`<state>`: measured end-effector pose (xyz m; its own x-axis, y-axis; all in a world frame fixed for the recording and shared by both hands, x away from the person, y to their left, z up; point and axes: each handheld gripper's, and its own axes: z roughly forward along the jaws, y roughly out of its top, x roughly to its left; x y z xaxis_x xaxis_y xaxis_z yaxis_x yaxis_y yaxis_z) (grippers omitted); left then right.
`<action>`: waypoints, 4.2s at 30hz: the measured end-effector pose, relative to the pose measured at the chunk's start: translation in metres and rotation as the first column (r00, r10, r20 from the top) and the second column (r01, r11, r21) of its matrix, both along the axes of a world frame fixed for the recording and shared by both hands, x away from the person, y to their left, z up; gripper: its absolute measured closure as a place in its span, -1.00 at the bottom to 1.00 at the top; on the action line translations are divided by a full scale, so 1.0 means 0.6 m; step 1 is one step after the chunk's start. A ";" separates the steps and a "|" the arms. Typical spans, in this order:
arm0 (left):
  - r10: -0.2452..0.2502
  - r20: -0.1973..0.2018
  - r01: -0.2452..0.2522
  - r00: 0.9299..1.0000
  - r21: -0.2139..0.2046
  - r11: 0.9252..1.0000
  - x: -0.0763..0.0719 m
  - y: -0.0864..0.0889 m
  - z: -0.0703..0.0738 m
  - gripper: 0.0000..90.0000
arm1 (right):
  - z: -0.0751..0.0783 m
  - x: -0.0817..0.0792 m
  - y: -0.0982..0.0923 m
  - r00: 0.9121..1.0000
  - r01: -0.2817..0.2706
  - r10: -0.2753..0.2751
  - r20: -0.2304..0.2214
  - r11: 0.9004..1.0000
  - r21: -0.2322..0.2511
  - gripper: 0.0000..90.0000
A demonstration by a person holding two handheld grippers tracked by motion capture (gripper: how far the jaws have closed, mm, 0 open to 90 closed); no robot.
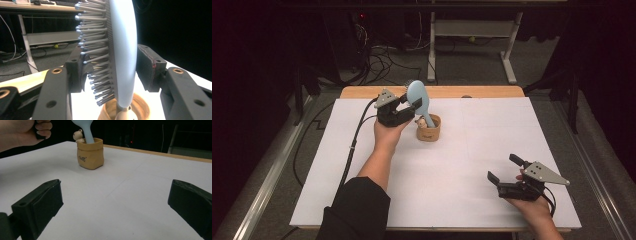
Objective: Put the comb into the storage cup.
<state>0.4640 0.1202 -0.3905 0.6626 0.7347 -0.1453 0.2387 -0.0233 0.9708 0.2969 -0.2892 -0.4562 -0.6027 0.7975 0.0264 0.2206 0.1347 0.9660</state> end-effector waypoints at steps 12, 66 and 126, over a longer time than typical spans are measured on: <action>-0.007 -0.013 0.007 1.000 0.004 1.000 0.001 0.011 -0.007 -0.20 | -0.001 0.000 0.001 1.000 -0.002 0.002 -0.002 1.000 -0.003 -0.99; 0.002 -0.021 -0.001 1.000 0.017 1.000 -0.007 0.042 -0.015 -0.73 | -0.001 0.002 0.005 1.000 -0.002 0.002 0.006 1.000 -0.014 -0.99; -0.089 -0.017 0.089 0.996 0.070 0.994 -0.251 0.178 -0.095 -0.96 | 0.002 -0.001 0.003 0.999 0.028 -0.028 0.015 0.999 -0.031 -0.99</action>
